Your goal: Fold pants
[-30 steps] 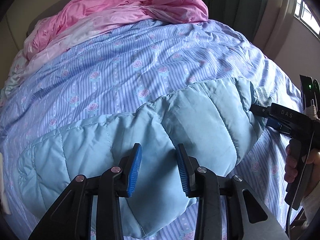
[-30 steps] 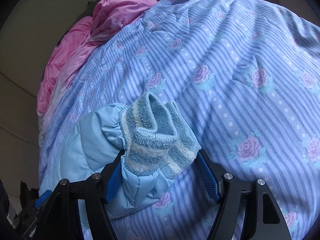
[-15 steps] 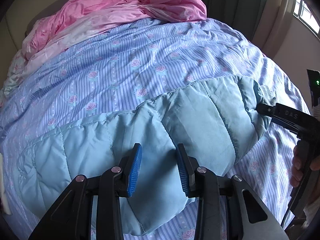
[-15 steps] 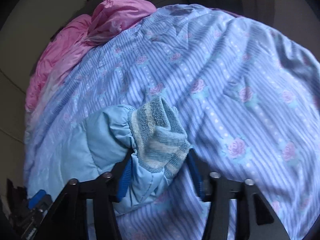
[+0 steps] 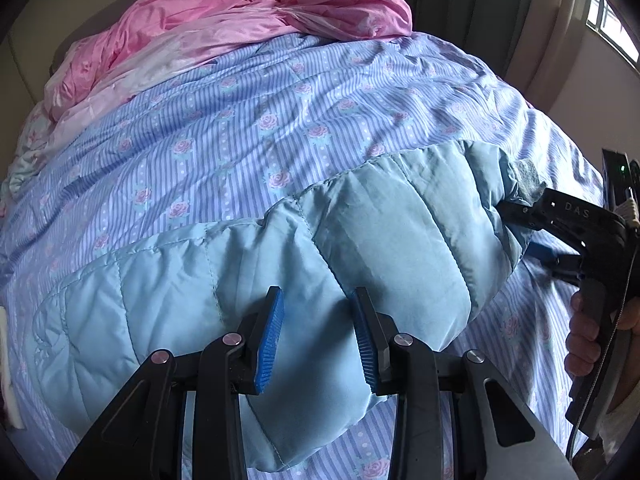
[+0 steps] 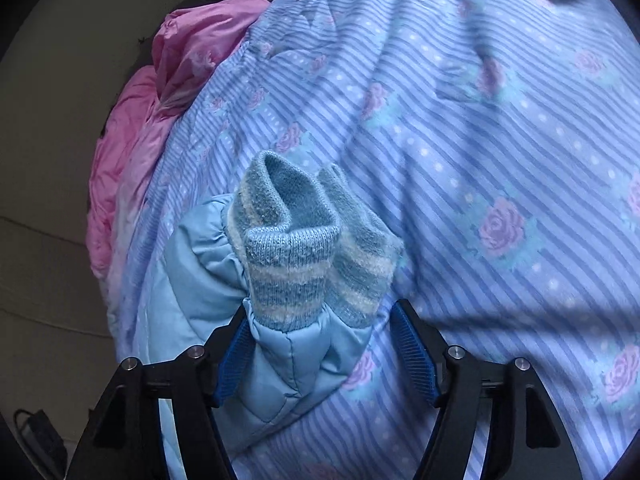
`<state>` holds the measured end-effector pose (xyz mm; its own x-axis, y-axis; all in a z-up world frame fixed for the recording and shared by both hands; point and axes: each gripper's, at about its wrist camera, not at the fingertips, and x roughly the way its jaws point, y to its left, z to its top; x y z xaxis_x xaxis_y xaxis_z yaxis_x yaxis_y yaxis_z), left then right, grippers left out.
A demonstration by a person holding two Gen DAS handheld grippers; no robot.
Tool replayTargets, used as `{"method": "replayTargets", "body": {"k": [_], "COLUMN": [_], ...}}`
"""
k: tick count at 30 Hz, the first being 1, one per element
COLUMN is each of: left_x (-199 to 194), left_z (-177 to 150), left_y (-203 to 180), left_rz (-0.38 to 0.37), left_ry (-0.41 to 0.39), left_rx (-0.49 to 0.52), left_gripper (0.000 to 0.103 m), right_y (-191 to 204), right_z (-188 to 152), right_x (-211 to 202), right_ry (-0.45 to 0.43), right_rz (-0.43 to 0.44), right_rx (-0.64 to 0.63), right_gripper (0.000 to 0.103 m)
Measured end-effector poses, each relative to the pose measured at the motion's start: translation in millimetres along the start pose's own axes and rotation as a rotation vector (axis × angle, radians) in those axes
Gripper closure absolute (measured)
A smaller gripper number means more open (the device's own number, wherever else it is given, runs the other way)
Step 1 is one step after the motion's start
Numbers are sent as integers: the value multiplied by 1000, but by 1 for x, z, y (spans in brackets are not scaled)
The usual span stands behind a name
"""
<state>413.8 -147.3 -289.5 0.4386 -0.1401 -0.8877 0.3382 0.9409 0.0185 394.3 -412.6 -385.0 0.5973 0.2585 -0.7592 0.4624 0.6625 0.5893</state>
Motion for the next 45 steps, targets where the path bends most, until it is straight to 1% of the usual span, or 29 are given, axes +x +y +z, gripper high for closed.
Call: {"method": "replayTargets", "body": {"k": [1, 2, 4, 7, 9, 11, 14, 16, 18, 19, 20, 21, 25, 28, 30, 33, 37, 39, 40, 43, 45], "left_x": [0, 0, -1, -1, -1, -1, -2, -2, 0, 2, 4, 7, 23, 39, 47, 59, 67, 59, 50, 4, -25], "left_z": [1, 1, 3, 3, 3, 3, 4, 7, 11, 12, 14, 14, 11, 5, 5, 6, 8, 13, 16, 21, 22], "left_y": [0, -1, -2, -4, -4, -4, -3, 0, 0, 0, -1, -1, 0, -5, -5, -3, -5, -2, 1, 14, 26], "left_rz": [1, 2, -2, -2, -2, -5, -14, -36, -59, -60, -64, -79, -173, -193, -194, -206, -197, -207, -212, -214, -173], "left_ry": [0, -1, -4, -8, -12, -15, -27, -35, -31, -30, -30, -23, 38, 76, 91, 121, 152, 166, 157, 80, 58], "left_rx": [1, 3, 8, 9, 9, 5, -3, -14, -24, -24, -23, -27, -79, -88, -97, -111, -72, -75, -81, -91, -103], "left_gripper": [68, 68, 68, 68, 68, 68, 68, 73, 92, 95, 100, 101, 101, 101, 101, 101, 101, 101, 101, 101, 101], "right_y": [6, 9, 19, 40, 50, 54, 52, 52, 55, 56, 57, 56, 58, 68, 78, 102, 136, 149, 158, 175, 188], "right_z": [2, 4, 7, 3, 0, -2, -1, -1, -2, -2, -2, -1, 3, 3, 1, -7, -21, -27, -30, -35, -41], "right_x": [0, -1, -7, -25, -32, -34, -31, -34, -36, -39, -41, -45, -65, -81, -88, -95, -98, -99, -102, -113, -119], "right_ry": [-9, -12, -32, -97, -134, -150, -135, -136, -144, -153, -156, -162, -190, -207, -213, -230, -244, -253, -262, -270, -273], "right_rz": [-6, -20, -61, -145, -201, -237, -268, -280, -301, -314, -320, -322, -302, -268, -255, -255, -264, -294, -306, -299, -304], "right_rx": [-36, -53, -98, -220, -273, -290, -280, -283, -302, -313, -315, -306, -279, -298, -329, -416, -524, -571, -598, -623, -647], "right_gripper": [52, 53, 60, 63, 64, 65, 67, 68, 68, 68, 69, 69, 69, 70, 70, 70, 70, 70, 70, 70, 70]}}
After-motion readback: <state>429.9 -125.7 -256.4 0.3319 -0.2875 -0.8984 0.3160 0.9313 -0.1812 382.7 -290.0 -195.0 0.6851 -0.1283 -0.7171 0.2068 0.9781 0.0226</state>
